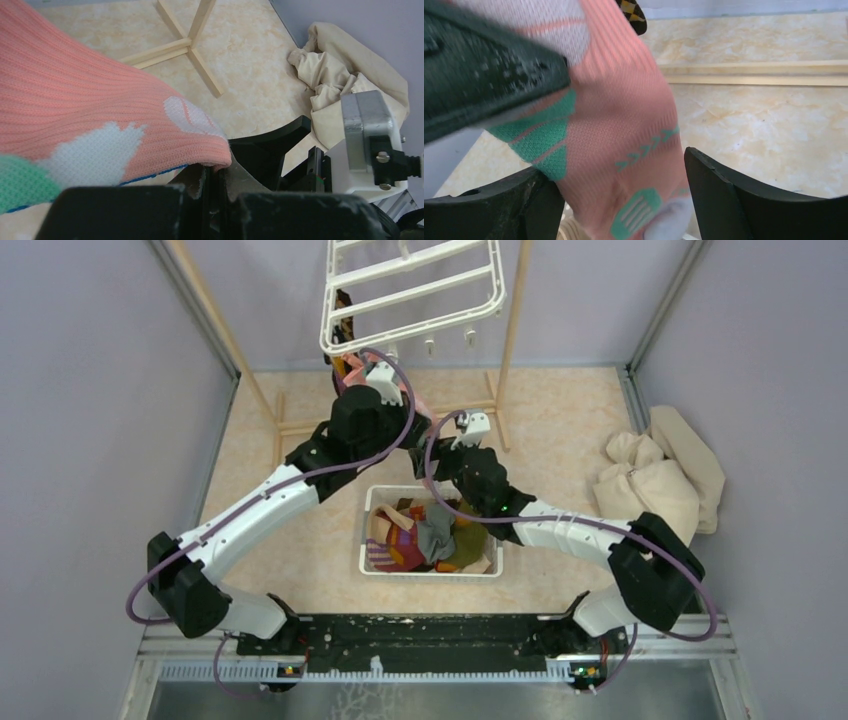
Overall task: Remove the socks clipped to the hanger
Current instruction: Remove the sock from the hanger.
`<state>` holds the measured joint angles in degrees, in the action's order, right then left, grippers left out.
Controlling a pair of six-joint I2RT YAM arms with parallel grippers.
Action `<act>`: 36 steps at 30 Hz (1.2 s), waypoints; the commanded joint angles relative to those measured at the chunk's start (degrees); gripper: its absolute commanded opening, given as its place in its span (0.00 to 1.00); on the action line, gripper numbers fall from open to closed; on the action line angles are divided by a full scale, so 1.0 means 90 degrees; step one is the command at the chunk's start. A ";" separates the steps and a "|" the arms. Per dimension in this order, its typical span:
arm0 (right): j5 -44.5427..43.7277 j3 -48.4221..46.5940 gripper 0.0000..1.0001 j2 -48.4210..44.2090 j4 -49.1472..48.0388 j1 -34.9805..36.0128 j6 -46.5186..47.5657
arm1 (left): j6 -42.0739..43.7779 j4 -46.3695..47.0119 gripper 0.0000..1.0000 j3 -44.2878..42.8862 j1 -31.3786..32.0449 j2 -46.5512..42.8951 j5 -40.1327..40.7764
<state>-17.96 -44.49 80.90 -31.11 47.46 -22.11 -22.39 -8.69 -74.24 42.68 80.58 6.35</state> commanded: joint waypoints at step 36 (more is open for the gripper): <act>0.2575 0.0041 0.00 -0.1272 0.0091 -0.1489 -0.0780 | 0.0344 -0.1154 0.99 0.1081 0.0017 -0.2973 0.2457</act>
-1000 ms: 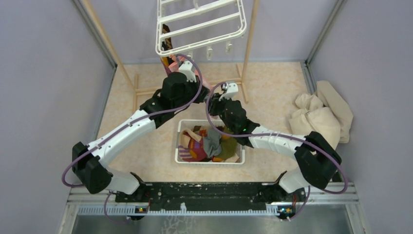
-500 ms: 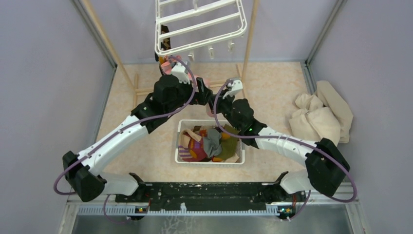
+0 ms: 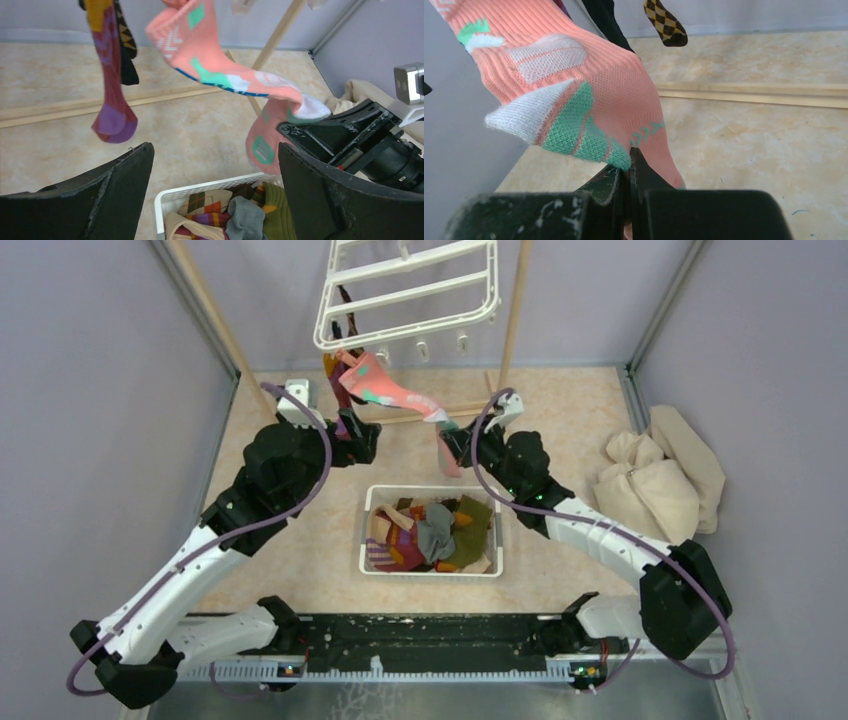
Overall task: Remove the socks clipped to the hanger
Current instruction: Remove the sock from the hanger.
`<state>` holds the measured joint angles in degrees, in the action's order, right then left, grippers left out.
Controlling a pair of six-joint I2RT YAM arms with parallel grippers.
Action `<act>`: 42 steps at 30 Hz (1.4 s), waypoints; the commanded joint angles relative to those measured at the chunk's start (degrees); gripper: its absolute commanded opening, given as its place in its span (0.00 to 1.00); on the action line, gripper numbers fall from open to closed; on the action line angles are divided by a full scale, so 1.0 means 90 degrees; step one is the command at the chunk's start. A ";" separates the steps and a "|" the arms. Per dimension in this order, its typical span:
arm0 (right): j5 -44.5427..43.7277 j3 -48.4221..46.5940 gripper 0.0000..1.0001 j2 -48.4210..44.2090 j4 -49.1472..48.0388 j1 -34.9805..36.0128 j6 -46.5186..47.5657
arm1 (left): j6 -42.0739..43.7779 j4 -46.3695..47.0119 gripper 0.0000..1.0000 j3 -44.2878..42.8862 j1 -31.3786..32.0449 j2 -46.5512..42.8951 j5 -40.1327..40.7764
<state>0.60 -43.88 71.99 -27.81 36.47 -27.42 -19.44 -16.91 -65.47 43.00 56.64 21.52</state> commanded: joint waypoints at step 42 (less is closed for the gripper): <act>0.2414 0.0638 0.00 -0.0612 -0.0483 -0.1588 -0.0968 | -0.1090 0.3274 0.95 0.1413 -0.2191 -0.0527 -0.3037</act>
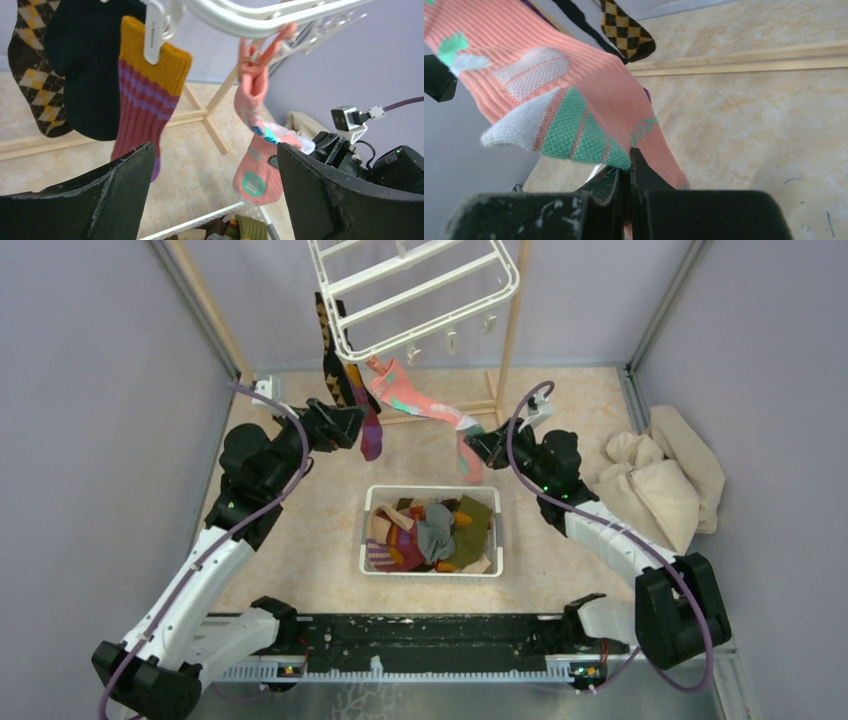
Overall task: Remove the socks clipped to the hanger
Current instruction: Remove the sock from the hanger.
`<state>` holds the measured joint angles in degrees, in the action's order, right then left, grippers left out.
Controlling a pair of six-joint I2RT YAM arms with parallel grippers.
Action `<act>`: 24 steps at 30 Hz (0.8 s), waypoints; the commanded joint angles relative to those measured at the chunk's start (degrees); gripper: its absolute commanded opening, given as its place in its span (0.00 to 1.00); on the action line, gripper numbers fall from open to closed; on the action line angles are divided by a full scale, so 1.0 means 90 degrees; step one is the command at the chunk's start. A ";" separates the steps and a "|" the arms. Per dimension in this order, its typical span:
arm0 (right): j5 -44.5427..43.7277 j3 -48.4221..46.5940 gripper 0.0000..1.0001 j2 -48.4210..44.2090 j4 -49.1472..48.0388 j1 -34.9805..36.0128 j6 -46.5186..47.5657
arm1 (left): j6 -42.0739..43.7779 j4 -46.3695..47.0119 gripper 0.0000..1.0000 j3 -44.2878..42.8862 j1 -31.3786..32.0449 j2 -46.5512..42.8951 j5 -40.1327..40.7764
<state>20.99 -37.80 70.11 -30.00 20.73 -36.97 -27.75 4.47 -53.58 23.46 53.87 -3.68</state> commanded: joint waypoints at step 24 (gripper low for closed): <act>0.0148 0.0061 0.00 -0.0746 0.0151 0.0451 0.0304 | 0.0090 0.3077 0.86 0.0588 0.0020 0.0454 0.0262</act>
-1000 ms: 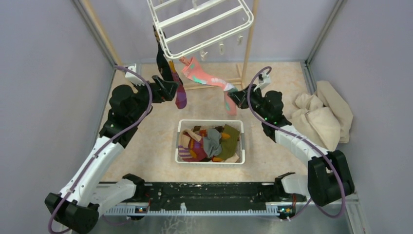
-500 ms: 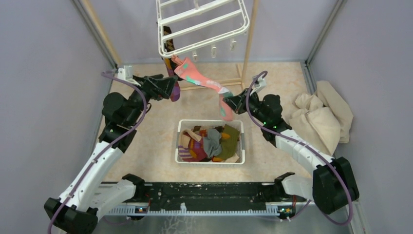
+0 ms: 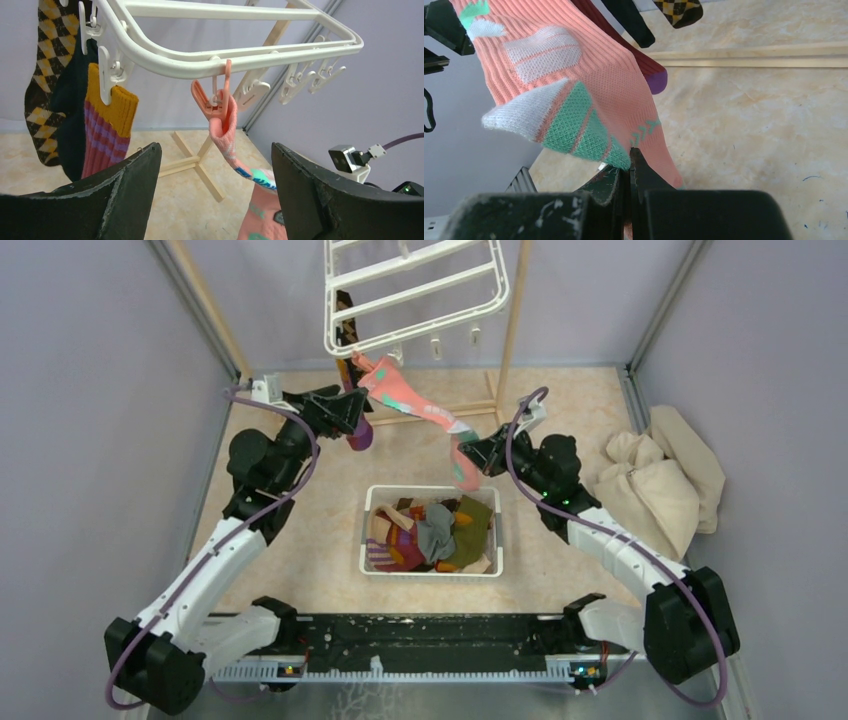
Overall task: Remove the socks clipped to the hanger
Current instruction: Remove the sock from the hanger.
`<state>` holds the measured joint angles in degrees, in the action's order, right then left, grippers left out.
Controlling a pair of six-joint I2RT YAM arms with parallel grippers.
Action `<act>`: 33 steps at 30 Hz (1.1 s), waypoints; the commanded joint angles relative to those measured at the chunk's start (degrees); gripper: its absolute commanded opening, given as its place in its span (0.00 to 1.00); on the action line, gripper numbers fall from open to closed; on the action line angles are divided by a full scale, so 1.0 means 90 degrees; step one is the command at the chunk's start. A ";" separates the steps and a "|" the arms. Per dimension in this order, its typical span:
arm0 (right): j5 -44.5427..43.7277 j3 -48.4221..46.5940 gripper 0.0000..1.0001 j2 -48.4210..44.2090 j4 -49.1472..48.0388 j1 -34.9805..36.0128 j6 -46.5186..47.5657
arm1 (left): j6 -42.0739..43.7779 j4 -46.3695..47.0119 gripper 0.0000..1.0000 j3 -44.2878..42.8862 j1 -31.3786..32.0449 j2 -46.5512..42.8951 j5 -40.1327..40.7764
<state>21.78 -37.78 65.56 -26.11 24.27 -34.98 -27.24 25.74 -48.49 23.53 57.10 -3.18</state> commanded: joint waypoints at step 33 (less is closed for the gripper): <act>0.0008 0.0155 0.00 -0.0145 -0.0473 0.0281 0.0055 | 0.0155 0.1996 0.79 -0.0399 -0.0231 0.0948 -0.1183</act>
<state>21.96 -35.99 65.28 -26.61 26.09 -34.94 -29.06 40.34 -49.84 21.69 64.62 -12.10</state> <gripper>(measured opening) 0.017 0.798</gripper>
